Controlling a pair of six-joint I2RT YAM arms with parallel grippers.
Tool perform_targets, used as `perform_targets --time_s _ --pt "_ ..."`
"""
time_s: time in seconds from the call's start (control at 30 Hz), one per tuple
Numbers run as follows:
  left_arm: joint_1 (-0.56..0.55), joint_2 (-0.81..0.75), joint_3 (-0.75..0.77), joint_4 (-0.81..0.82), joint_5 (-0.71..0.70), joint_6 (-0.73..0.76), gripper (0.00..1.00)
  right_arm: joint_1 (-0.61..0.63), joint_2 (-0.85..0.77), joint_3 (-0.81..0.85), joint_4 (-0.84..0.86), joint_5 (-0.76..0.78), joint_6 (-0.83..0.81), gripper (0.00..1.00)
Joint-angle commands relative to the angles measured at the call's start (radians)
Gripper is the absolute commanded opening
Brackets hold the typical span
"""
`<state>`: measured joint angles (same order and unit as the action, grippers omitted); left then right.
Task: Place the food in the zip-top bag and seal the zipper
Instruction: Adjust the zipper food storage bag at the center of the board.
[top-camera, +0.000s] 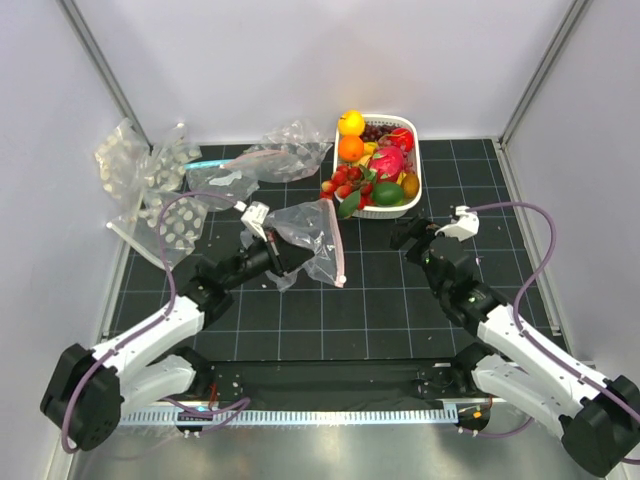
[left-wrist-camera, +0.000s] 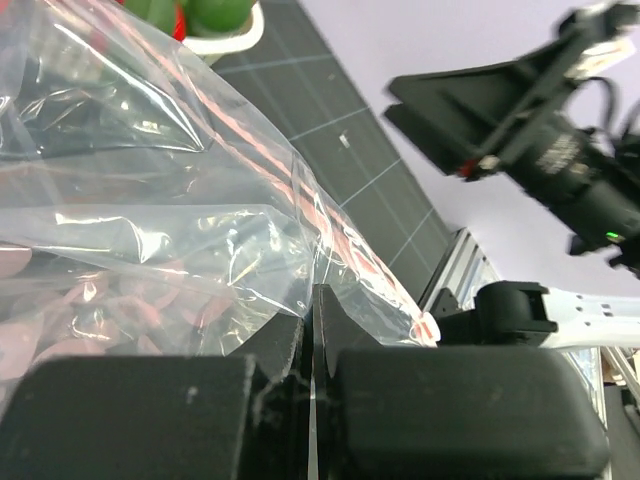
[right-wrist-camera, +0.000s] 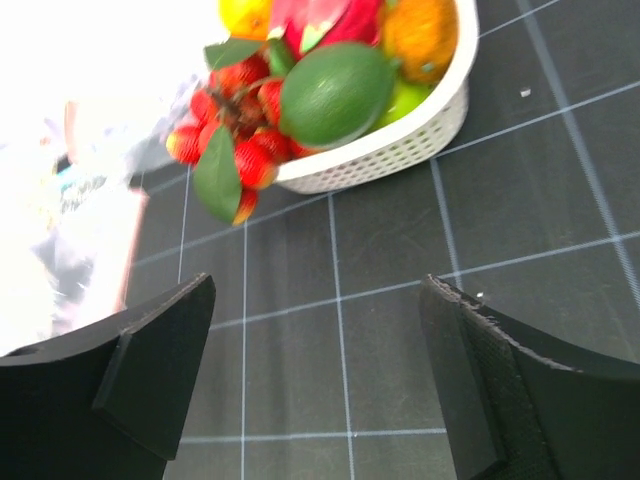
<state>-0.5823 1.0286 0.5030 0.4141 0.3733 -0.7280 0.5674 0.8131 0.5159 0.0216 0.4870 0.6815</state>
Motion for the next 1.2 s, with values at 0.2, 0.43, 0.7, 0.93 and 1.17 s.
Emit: perform_targets --time_s 0.2,0.43,0.7,0.93,1.17 --pt "0.001 -0.072 -0.038 0.175 0.079 -0.014 0.0 0.002 0.067 0.021 0.139 -0.284 -0.121 0.78" --pt "0.001 0.017 -0.061 0.412 0.251 -0.109 0.0 0.002 0.081 0.001 0.253 -0.445 -0.142 0.75" --pt "0.001 0.015 -0.075 0.486 0.276 -0.142 0.0 0.002 0.13 0.007 0.296 -0.55 -0.137 0.71" --pt "0.001 0.016 -0.083 0.486 0.262 -0.134 0.0 0.002 0.106 -0.002 0.321 -0.574 -0.134 0.71" --pt "0.001 0.045 -0.078 0.486 0.259 -0.136 0.0 0.002 0.028 -0.022 0.293 -0.498 -0.134 0.71"
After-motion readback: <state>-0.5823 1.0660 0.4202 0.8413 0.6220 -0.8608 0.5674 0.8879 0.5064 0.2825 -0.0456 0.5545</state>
